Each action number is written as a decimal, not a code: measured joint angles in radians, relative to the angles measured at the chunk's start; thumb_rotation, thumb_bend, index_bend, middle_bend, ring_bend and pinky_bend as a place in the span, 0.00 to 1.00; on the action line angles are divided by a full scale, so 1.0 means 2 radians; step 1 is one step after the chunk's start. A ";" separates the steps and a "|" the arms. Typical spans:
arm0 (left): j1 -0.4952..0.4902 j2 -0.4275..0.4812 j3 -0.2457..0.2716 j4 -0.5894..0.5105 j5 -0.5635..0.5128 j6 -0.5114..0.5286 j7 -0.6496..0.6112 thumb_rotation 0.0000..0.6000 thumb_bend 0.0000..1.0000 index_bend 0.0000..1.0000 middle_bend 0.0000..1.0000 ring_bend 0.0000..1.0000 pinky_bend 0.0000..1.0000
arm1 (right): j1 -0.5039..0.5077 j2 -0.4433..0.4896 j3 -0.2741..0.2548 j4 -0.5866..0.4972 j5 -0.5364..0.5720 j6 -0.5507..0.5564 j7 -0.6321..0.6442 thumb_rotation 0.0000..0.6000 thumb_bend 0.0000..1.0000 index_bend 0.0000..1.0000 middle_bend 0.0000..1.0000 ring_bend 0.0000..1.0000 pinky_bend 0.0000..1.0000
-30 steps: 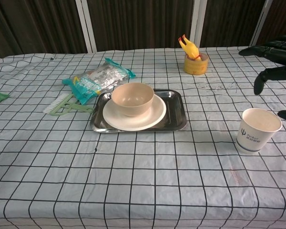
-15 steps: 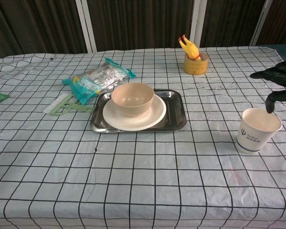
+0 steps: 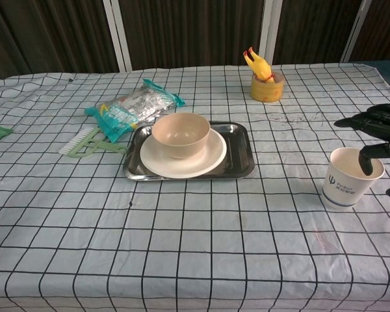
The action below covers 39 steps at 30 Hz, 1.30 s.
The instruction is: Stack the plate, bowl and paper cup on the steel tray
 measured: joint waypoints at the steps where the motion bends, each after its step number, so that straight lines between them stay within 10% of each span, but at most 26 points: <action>1: 0.000 0.000 0.000 0.000 0.000 0.000 0.000 1.00 0.38 0.00 0.00 0.00 0.01 | 0.000 -0.003 0.001 0.004 -0.001 0.000 0.003 1.00 0.24 0.48 0.00 0.00 0.00; 27: 0.002 0.000 0.001 0.002 0.002 0.005 -0.003 1.00 0.38 0.00 0.00 0.00 0.01 | 0.005 -0.023 0.022 0.026 -0.002 -0.014 0.018 1.00 0.46 0.63 0.00 0.00 0.00; 39: 0.000 -0.002 0.001 0.002 0.002 0.000 0.001 1.00 0.38 0.00 0.00 0.00 0.01 | 0.050 -0.018 0.091 -0.038 0.029 -0.040 -0.028 1.00 0.45 0.63 0.00 0.00 0.00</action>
